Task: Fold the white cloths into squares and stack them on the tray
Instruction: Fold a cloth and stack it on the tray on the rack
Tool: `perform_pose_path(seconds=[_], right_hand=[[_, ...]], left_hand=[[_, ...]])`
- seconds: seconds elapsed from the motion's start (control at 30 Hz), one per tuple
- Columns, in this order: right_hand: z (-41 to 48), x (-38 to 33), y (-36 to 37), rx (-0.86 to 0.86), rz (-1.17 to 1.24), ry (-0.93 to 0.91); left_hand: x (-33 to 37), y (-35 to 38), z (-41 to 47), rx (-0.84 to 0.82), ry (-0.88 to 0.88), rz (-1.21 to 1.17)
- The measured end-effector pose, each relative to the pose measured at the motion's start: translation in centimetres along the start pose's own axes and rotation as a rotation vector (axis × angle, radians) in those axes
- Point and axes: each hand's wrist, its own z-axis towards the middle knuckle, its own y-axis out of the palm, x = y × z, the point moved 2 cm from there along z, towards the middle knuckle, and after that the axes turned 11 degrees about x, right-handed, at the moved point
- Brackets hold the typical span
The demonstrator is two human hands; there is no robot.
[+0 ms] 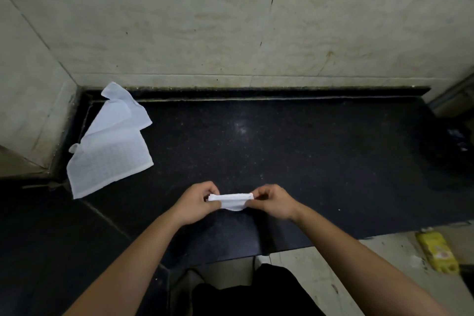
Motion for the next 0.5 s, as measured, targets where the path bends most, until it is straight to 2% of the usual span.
perform_pose_path(seconds=[0.13,0.2,0.5], right_hand=[[-2.2,-0.6,-0.4,0.073,0.306,0.099],[-3.2,-0.6,-0.4,0.109,0.409,0.108],[-8.0,-0.2,-3.8,0.359,0.529,-0.026]], left_hand=[[0.6,0.1,-1.0,0.017,-0.151,-0.386],[0.9,0.6,-1.1,0.026,-0.206,-0.502],[6.9,3.9,-3.3,0.06,-0.103,-0.468]])
